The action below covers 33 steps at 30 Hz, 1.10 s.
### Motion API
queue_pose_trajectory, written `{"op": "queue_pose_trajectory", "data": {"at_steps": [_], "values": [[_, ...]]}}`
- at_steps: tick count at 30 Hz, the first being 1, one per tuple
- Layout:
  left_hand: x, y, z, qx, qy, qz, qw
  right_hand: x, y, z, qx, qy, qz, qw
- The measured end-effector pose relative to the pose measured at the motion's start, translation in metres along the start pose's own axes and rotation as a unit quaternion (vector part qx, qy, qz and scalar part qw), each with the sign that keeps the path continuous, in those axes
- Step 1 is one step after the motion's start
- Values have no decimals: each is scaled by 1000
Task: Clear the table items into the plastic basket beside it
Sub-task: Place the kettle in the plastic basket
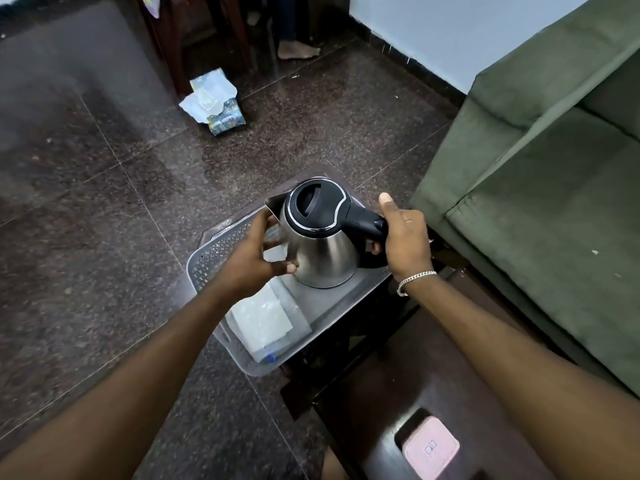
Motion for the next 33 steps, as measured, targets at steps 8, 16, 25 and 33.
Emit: {"op": "queue_pose_trajectory", "data": {"at_steps": [8,16,25,33], "values": [[-2,-1,0,9,-10,-1,1000,3,-6,6,-1,-3,8,1000],[15,12,-8,31,-124,-7,992,20,18,-18,116,175,69,975],[48,28,-63,134,-440,-59,886,-91,143,5,114,276,-158,941],[38,15,-79,198,-482,-88,849,-146,146,71,-130,400,-189,887]]}}
Point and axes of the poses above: each hand's wrist, its own y-axis away from the middle knuckle, its own x-axis out of the back of the hand, z = x × y, the point moved 7 cm from there along -y, towards the middle knuckle, and after that the axes turned 5 degrees about z, right-handed, at the moved point
